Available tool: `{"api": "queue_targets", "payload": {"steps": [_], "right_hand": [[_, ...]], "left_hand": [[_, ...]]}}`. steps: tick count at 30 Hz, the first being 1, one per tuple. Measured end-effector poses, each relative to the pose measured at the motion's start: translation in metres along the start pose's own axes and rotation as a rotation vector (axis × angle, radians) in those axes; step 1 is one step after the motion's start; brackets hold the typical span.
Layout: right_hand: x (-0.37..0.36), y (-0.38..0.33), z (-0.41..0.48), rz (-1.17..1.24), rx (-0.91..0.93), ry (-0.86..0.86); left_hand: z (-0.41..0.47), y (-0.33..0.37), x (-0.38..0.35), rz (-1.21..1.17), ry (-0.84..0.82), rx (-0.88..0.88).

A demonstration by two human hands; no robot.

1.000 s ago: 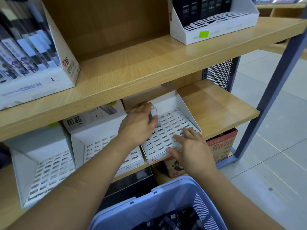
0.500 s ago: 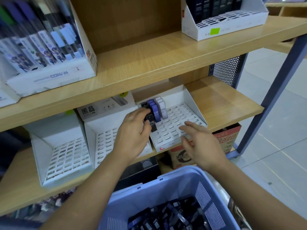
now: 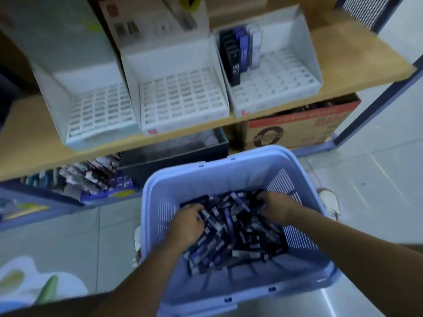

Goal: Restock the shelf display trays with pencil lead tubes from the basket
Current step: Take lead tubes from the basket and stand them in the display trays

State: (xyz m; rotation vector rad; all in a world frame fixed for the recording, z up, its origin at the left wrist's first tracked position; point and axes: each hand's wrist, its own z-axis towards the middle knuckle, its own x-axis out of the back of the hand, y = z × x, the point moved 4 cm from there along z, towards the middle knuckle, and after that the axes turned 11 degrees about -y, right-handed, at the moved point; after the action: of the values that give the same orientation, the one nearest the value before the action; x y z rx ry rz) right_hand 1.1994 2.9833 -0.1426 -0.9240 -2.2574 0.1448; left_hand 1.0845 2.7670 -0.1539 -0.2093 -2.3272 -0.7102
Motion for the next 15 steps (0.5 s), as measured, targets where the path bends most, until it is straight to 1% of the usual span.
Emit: {"api": "queue_targets", "payload": {"steps": [2,4,6,8,9,11,13,15], "right_hand": [[-0.018,0.009,0.018,0.090,-0.046,-0.020],[-0.032,0.013,0.035,0.189,-0.077,-0.016],[-0.048,0.014,0.052,0.248,-0.071,-0.037],[-0.063,0.009,0.066,0.261,-0.042,-0.051],[-0.069,0.007,0.071,0.261,-0.032,-0.055],[-0.078,-0.001,0.081,0.229,-0.014,-0.052],[-0.083,-0.006,0.086,0.170,-0.037,-0.042],[-0.088,-0.011,0.088,0.187,-0.061,-0.043]], "left_hand": [[0.008,-0.021,-0.025,-0.034,-0.083,0.100],[0.015,-0.036,-0.049,0.004,-0.182,0.181],[0.019,-0.043,-0.068,0.076,-0.283,0.235],[0.019,-0.042,-0.080,0.085,-0.328,0.247],[0.020,-0.042,-0.084,0.061,-0.314,0.249],[0.020,-0.039,-0.085,0.004,-0.225,0.241],[0.024,-0.037,-0.084,-0.075,-0.129,0.238],[0.027,-0.037,-0.083,-0.181,-0.078,0.273]]}}
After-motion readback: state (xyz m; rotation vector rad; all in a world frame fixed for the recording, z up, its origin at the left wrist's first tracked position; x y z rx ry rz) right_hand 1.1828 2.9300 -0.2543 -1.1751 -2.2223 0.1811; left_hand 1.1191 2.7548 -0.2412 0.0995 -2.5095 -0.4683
